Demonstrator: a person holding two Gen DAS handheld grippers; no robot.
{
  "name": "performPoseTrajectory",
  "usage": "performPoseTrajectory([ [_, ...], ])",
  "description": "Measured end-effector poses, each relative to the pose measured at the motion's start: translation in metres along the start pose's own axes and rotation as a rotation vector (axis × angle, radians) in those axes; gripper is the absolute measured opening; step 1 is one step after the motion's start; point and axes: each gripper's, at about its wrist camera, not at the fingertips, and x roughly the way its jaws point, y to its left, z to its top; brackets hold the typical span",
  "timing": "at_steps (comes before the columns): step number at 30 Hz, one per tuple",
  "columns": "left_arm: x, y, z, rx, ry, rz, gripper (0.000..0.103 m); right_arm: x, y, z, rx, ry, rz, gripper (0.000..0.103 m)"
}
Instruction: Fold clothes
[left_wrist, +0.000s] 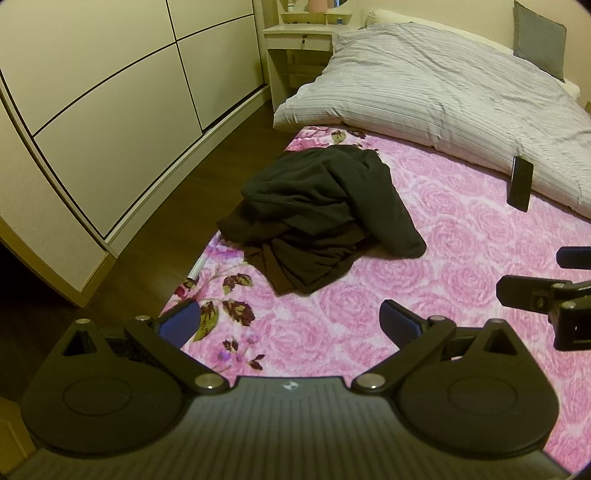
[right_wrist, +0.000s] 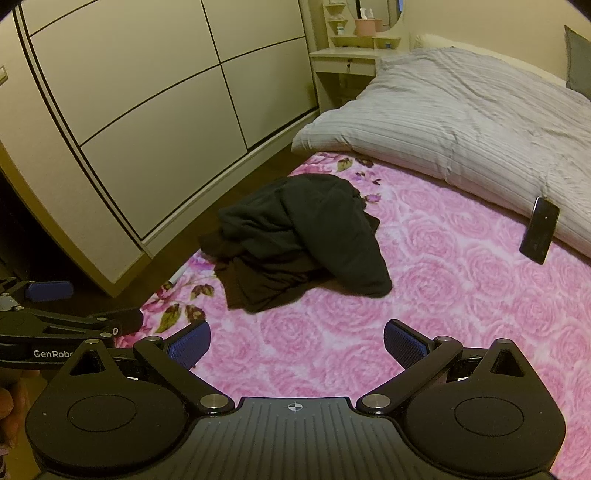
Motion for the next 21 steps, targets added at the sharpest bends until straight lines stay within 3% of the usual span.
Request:
performPoseTrajectory([
  [21, -0.0018, -0.0051, -0.0011, 0.004, -0.009, 0.001, 0.102, -0.0016, -0.0039, 0.0011, 0.000, 0.003, 0.004, 0.102],
])
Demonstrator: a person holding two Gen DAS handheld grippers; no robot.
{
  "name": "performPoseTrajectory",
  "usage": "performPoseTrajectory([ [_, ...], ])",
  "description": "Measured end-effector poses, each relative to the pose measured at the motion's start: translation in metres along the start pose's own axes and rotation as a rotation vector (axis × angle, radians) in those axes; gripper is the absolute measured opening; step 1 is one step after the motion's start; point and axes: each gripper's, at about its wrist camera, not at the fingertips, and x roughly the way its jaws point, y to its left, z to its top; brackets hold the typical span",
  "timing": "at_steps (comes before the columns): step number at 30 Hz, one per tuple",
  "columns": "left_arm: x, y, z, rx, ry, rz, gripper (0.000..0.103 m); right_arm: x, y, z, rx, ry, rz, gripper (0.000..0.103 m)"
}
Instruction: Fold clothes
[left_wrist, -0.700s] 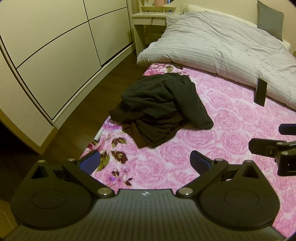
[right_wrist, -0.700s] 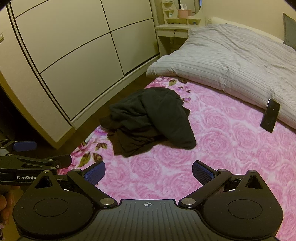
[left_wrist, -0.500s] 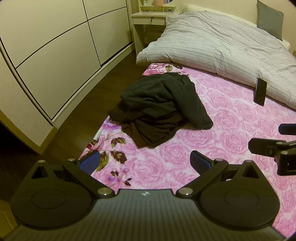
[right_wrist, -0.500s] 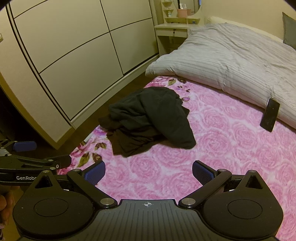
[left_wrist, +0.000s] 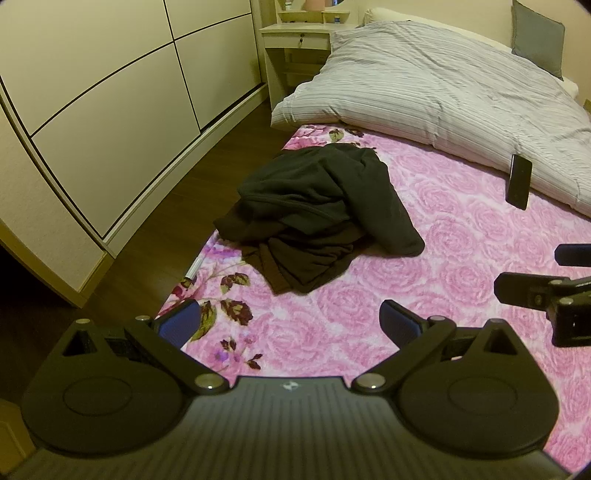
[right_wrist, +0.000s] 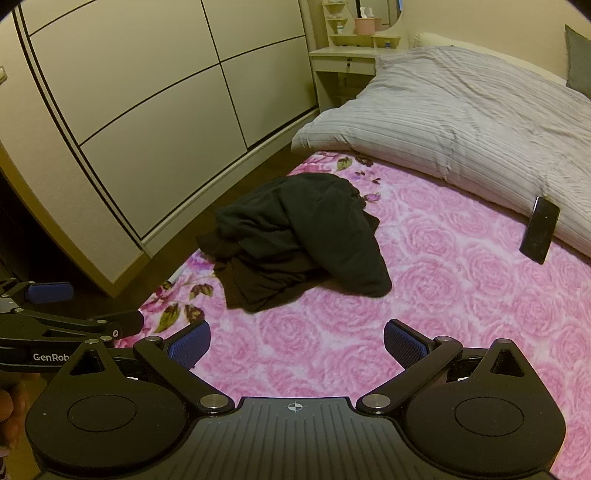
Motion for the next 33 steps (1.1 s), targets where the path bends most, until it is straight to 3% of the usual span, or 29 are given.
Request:
performPoseTrajectory([
  [33, 0.008, 0.005, 0.004, 0.029, 0.002, -0.001, 0.102, 0.012, 0.006, 0.005, -0.040, 0.012, -0.015, 0.102],
])
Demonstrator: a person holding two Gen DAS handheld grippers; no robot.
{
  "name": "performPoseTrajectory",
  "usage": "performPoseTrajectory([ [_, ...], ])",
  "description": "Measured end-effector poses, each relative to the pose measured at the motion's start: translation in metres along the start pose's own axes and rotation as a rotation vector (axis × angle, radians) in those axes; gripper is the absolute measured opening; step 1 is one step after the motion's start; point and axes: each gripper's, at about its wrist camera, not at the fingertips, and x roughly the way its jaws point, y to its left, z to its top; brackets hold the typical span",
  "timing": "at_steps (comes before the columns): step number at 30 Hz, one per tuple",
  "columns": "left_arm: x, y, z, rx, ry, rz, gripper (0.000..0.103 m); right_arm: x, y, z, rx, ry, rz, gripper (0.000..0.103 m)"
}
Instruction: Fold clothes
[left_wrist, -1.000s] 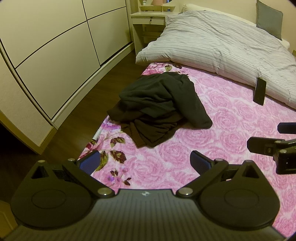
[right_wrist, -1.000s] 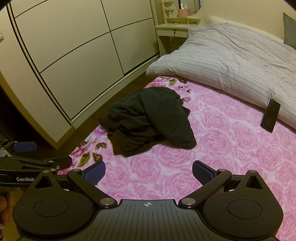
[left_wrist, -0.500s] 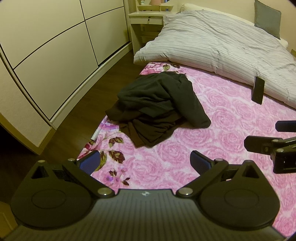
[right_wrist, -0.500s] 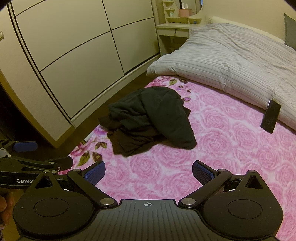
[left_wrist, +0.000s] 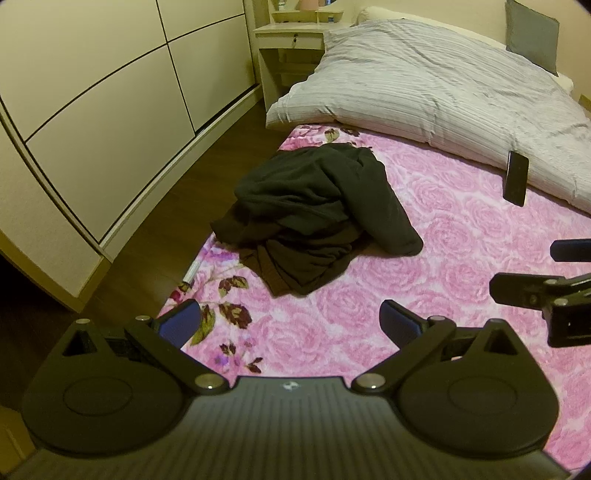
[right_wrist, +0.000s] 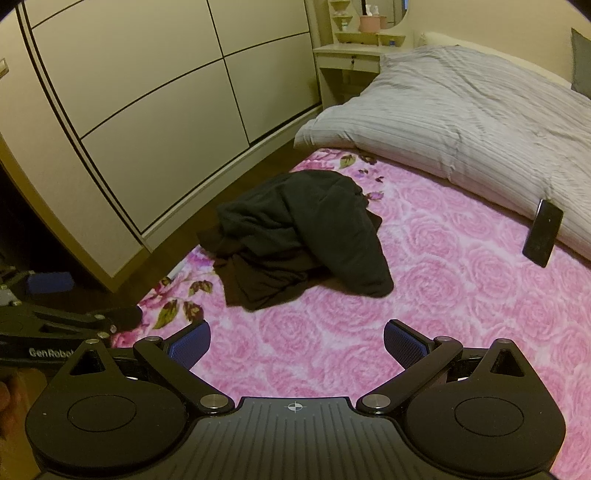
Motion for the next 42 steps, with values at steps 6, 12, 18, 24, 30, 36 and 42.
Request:
performPoseTrajectory([
  [6, 0.023, 0.012, 0.013, 0.079, -0.033, 0.037, 0.101, 0.019, -0.001, 0.016, -0.131, -0.018, 0.000, 0.102],
  [12, 0.076, 0.017, 0.038, 0.314, -0.116, -0.007, 0.101, 0.076, -0.006, 0.040, -0.297, -0.012, -0.024, 0.102],
  [18, 0.176, 0.016, 0.053, 0.582, -0.127, -0.149, 0.093, 0.169, -0.005, 0.069, -0.454, -0.006, -0.064, 0.102],
  [24, 0.272, 0.032, 0.063, 0.758, -0.161, -0.140, 0.079, 0.265, -0.010, 0.085, -0.556, 0.016, -0.076, 0.090],
  [30, 0.325, 0.033, 0.066, 0.945, -0.178, -0.213, 0.061, 0.328, -0.010, 0.094, -0.658, 0.059, -0.072, 0.078],
  [36, 0.326, 0.032, 0.063, 0.985, -0.159, -0.251, 0.006, 0.323, -0.012, 0.095, -0.638, 0.045, -0.080, 0.016],
  [42, 0.243, 0.032, 0.061, 0.886, -0.272, -0.281, 0.005, 0.211, -0.043, 0.073, -0.415, -0.068, -0.030, 0.014],
])
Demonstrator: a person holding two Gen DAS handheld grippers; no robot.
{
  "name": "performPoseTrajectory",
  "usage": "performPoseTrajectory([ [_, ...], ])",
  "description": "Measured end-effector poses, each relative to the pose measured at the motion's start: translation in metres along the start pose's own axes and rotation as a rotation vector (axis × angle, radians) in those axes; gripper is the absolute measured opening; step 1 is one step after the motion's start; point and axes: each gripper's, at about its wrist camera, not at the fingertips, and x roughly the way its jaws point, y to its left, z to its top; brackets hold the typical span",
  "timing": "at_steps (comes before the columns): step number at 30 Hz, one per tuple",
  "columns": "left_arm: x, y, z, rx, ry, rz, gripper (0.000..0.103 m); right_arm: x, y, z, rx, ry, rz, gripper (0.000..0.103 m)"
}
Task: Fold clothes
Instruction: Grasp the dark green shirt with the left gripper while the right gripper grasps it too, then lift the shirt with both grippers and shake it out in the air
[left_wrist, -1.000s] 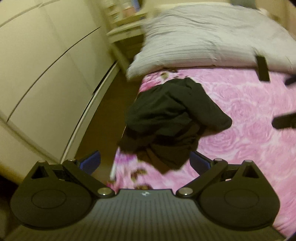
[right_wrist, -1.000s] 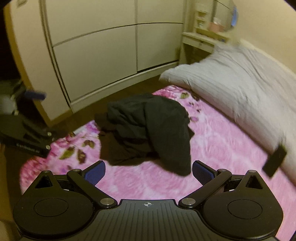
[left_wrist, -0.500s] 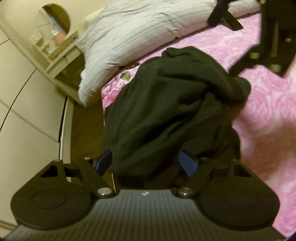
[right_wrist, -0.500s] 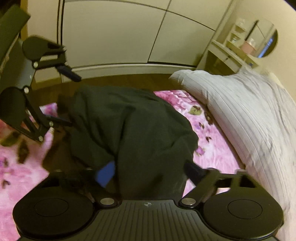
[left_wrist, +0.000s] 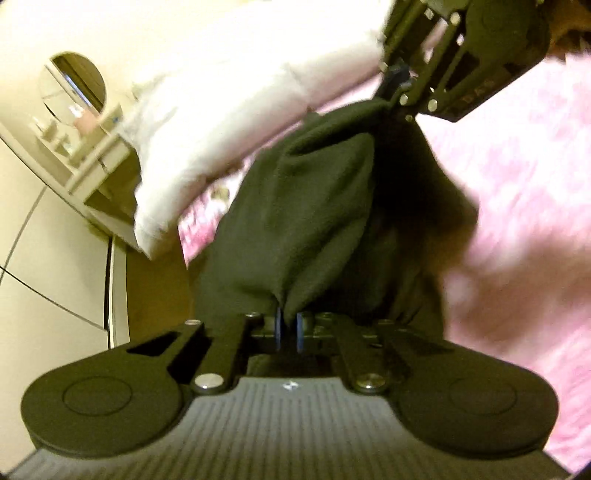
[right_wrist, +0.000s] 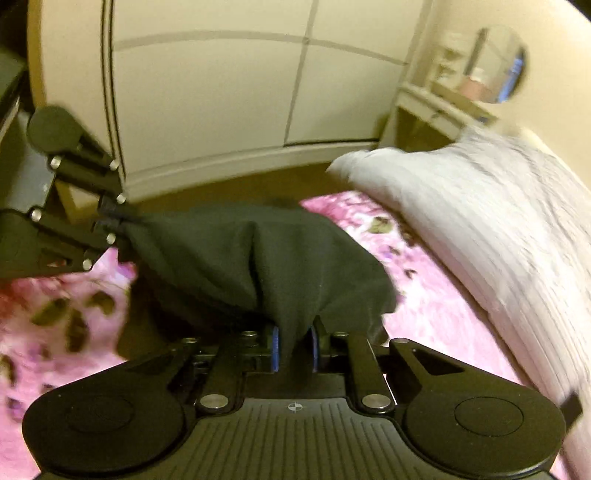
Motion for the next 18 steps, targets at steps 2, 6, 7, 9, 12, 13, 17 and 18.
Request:
performPoseTrajectory([
  [2, -0.036, -0.018, 0.020, -0.020, -0.052, -0.022, 0.005, -0.045, -0.003, -0.024, 0.050, -0.012, 0.011, 0.014],
  [6, -0.106, -0.077, 0.063, -0.067, -0.123, -0.113, 0.005, -0.138, -0.005, -0.095, 0.130, 0.013, 0.047, 0.014],
  [7, -0.123, -0.095, 0.073, -0.084, -0.135, -0.144, 0.005, -0.163, -0.007, -0.117, 0.153, 0.021, 0.055, 0.014],
  [9, -0.154, -0.132, 0.094, -0.115, -0.151, -0.212, 0.004, -0.213, -0.009, -0.153, 0.209, 0.035, 0.059, 0.014],
  [12, -0.196, -0.187, 0.126, -0.147, -0.162, -0.326, 0.004, -0.290, -0.015, -0.208, 0.293, 0.060, 0.056, 0.014],
  [13, -0.207, -0.205, 0.137, -0.150, -0.164, -0.367, 0.004, -0.309, -0.019, -0.225, 0.310, 0.069, 0.048, 0.014],
  [17, -0.210, -0.263, 0.176, -0.186, -0.139, -0.486, 0.011, -0.349, -0.048, -0.290, 0.367, 0.130, -0.048, 0.029],
  [18, -0.202, -0.275, 0.185, -0.201, -0.121, -0.494, 0.022, -0.351, -0.055, -0.303, 0.363, 0.140, -0.122, 0.052],
])
